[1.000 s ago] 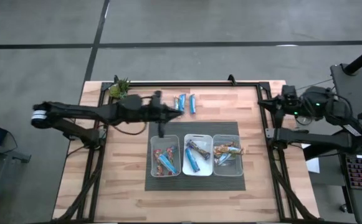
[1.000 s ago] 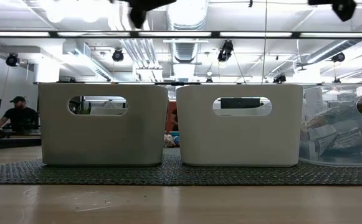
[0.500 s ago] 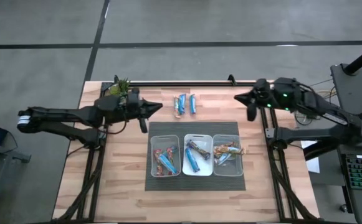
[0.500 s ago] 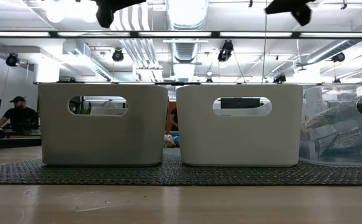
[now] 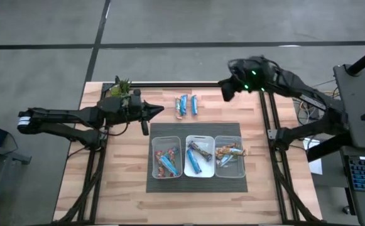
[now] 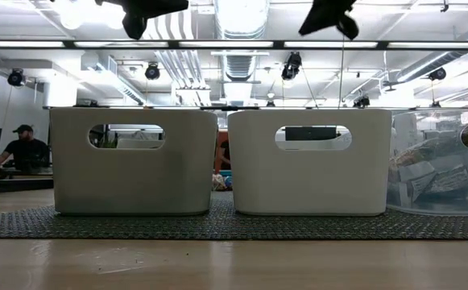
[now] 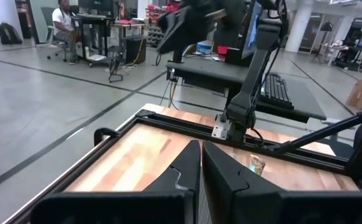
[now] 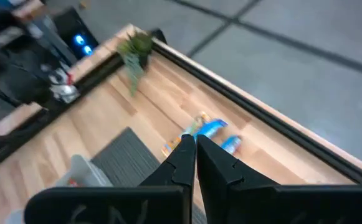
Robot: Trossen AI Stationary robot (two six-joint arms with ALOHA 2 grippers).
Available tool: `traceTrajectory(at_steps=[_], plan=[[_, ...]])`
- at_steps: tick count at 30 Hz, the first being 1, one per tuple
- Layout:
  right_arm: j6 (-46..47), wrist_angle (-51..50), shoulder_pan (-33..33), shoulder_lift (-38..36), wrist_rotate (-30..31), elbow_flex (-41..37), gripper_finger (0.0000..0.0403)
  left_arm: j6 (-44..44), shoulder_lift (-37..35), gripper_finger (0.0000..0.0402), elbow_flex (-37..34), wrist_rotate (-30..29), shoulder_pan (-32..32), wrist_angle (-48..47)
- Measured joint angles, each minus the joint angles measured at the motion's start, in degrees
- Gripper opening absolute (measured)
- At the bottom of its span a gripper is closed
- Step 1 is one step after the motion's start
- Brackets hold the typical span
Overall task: Pick and place Granola Bars by type
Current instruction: Put the red granola bar into the gray bin
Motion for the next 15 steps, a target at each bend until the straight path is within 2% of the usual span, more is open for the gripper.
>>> traceTrajectory(at_steps=[5,11,15], plan=[[-0.9,-5.2,-3.5,8.0,-1.4,6.5,0.0008,0.0,-0.1,0.0,0.0,0.0,0.0,0.0],[0.3,-7.9,-7.2,15.2,-1.7,8.6,0.0009,0.5,-0.1,0.0,0.0,0.0,0.0,0.0],[3.5,-8.9,-9.5,19.7,-7.4,8.6,0.0026,0.5,-0.1,0.0,0.0,0.0,0.0,0.0]])
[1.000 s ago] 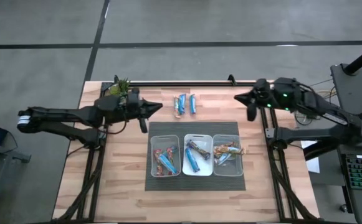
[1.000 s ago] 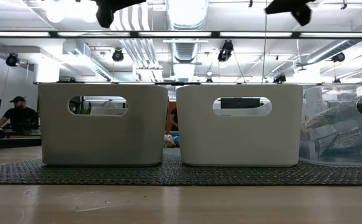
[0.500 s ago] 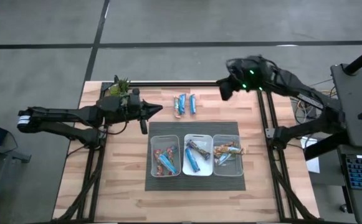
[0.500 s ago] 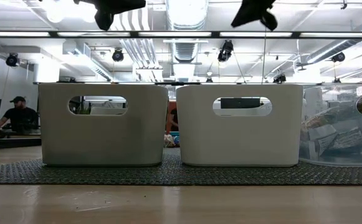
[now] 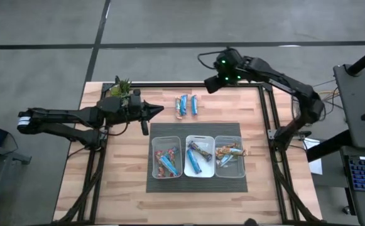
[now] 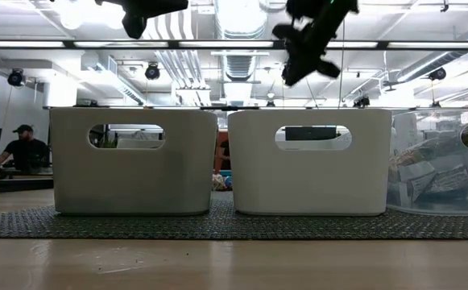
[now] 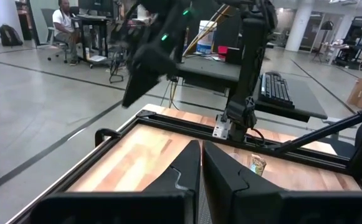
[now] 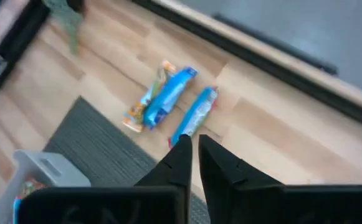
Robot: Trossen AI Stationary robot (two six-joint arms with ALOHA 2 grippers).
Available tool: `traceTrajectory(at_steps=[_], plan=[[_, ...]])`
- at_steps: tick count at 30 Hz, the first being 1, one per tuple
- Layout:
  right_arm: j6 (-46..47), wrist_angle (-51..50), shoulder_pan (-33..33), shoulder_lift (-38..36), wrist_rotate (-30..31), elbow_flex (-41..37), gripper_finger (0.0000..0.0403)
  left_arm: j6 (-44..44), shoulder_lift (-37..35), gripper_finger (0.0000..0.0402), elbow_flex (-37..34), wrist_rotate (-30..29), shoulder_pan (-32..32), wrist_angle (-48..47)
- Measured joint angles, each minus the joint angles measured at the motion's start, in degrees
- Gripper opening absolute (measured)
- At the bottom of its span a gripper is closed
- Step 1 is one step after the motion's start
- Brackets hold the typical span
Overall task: Pick and place Granola Bars by type
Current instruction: Put the red granola bar into the gray bin
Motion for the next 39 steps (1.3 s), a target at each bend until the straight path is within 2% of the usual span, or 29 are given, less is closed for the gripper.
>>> traceTrajectory(at_steps=[6,12,18,29,39], plan=[[1.9,1.2,-0.9,6.3,-1.3,1.1,0.0089,0.0,0.0,0.0,0.0,0.0,0.0,0.0],[4.2,0.6,-1.2,12.5,-1.5,6.3,0.0161,-0.2,0.0,0.0,0.0,0.0,0.0,0.0],[0.1,0.9,-0.9,17.1,-1.7,13.0,0.0212,-1.6,0.0,0.0,0.0,0.0,0.0,0.0],[-4.9,1.4,0.8,22.3,-1.7,22.5,0.0237,-2.0,0.0,0.0,0.0,0.0,0.0,0.2],[-4.7,1.4,1.0,23.9,-1.7,23.0,0.0234,-2.0,0.0,0.0,0.0,0.0,0.0,0.1]])
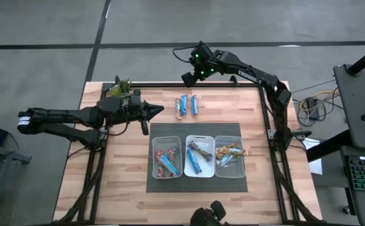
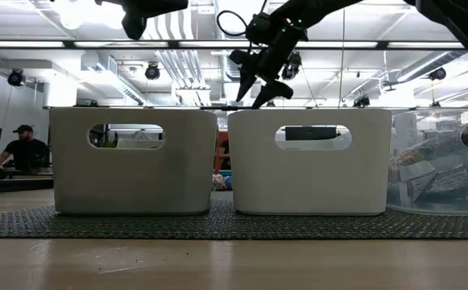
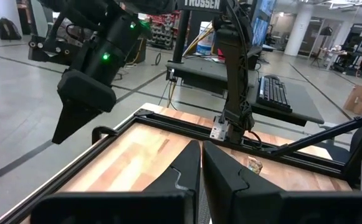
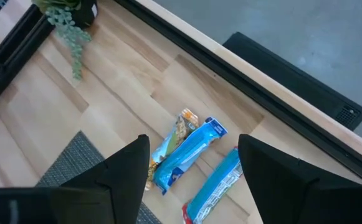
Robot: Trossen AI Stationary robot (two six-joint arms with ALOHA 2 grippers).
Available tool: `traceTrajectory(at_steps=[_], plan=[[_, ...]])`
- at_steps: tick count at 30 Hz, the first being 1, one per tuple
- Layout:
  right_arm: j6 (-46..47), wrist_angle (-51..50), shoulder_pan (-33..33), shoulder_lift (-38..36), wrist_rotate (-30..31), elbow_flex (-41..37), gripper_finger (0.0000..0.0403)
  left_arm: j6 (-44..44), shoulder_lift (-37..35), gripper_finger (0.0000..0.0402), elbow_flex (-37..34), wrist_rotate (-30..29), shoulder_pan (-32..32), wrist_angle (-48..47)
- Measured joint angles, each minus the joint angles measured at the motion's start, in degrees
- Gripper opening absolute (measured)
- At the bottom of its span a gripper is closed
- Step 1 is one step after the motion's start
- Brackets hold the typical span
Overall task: Pick and place Granola Bars by type
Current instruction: Put the red granola bar into the gray bin
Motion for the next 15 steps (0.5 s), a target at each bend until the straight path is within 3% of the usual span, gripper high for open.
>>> traceTrajectory(at_steps=[6,15], plan=[[1.3,-0.4,0.2,0.0,0.0,-0.1,0.0237,0.0,0.0,0.0,0.0,0.0,0.0,0.0],[12.1,0.4,-2.7,0.1,-3.7,-0.2,0.0237,-0.9,0.0,0.0,0.0,0.0,0.0,0.0]])
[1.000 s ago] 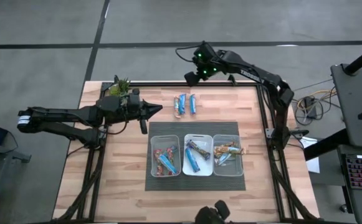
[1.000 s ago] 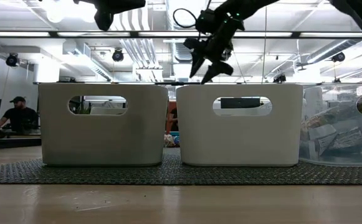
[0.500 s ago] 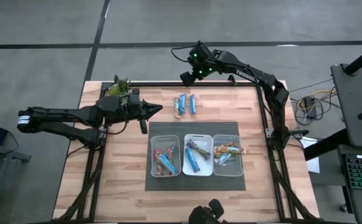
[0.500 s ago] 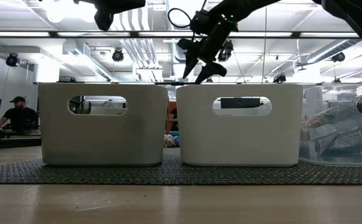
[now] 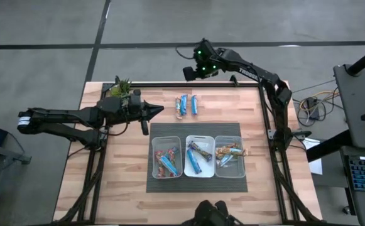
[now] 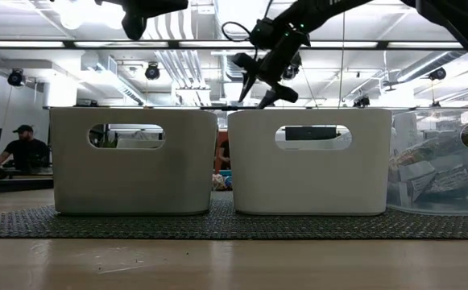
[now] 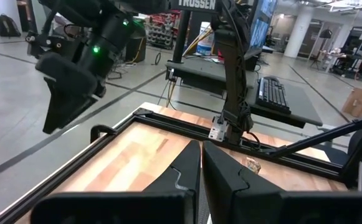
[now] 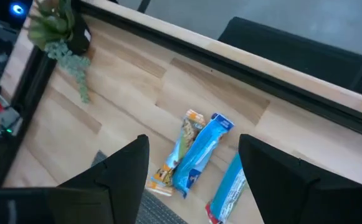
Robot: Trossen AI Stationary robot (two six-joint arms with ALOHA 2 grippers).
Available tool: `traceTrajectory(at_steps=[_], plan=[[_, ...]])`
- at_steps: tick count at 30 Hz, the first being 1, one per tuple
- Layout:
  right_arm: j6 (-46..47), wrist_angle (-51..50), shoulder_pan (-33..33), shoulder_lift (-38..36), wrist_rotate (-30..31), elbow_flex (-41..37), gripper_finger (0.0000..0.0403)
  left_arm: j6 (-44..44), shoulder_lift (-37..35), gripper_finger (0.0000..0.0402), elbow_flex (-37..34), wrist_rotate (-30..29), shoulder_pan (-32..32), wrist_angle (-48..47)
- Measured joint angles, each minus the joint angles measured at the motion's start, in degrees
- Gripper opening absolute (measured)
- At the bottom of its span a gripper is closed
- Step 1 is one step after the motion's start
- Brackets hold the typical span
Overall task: Pick and place Granola Bars by type
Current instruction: Put the red granola bar into the gray bin
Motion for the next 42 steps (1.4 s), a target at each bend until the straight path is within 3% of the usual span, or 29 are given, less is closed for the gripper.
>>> traceTrajectory(at_steps=[15,42], plan=[[5.8,5.3,-2.9,0.0,-3.4,-1.4,0.0292,-0.4,0.0,0.0,0.0,0.0,0.0,0.0],[11.7,13.7,-3.2,0.0,-4.8,-21.4,0.0267,-2.0,0.0,0.0,0.0,0.0,0.0,-0.1]])
